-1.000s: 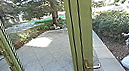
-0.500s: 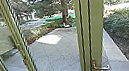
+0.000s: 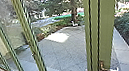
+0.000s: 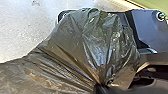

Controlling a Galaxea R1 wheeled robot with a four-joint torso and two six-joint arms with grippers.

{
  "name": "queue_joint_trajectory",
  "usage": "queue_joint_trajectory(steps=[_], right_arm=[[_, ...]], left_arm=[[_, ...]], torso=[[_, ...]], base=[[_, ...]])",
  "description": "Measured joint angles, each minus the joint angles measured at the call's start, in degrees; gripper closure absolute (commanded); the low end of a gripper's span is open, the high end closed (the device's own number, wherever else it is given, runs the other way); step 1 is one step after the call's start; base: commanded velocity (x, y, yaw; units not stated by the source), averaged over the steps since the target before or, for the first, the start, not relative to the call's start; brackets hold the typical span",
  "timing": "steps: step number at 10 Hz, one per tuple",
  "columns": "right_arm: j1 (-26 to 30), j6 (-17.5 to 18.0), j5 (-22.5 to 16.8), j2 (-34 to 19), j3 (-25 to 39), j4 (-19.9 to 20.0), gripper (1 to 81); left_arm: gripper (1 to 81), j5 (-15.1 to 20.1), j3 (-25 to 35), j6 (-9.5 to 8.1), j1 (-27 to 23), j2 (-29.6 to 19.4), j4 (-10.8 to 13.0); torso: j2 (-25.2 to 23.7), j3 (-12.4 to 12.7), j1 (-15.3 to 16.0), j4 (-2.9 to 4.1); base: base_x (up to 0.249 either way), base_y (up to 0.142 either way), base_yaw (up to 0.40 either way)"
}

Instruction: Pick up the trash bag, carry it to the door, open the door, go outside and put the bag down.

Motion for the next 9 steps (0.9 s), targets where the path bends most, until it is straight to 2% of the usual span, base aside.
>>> queue_joint_trajectory(steps=[5, 9], right_arm=[[-0.1, 0.0, -0.1, 0.0, -0.2, 0.0, 1.0], [-0.2, 0.0, -0.1, 0.1, -0.2, 0.0, 1.0]], left_arm=[[81.1, 0.0, 0.0, 0.0, 0.0, 0.0, 0.0], [81.1, -0.1, 0.0, -0.02, -0.2, 0.0, 0.0]], torso=[[0.0, 0.0, 0.0, 0.0], [0.0, 0.0, 0.0, 0.0]], base=[[0.0, 0.0, 0.119], [0.0, 0.0, 0.0]])
